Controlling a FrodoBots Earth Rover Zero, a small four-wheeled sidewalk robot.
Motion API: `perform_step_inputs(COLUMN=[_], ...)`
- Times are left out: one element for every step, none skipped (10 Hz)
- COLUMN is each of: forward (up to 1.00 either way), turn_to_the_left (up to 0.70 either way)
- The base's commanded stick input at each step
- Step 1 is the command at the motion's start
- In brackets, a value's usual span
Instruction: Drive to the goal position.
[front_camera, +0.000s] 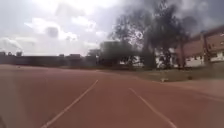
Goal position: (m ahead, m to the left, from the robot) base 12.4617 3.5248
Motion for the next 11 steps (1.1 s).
perform_step_inputs(forward=[0.70, 0.70, 0.70, 0.70, 0.70, 0.70, 0.70, 0.70, 0.70, 0.70, 0.70], turn_to_the_left=[0.00, 0.00, 0.00, 0.00, 0.00, 0.00, 0.00, 0.00, 0.00, 0.00, 0.00])
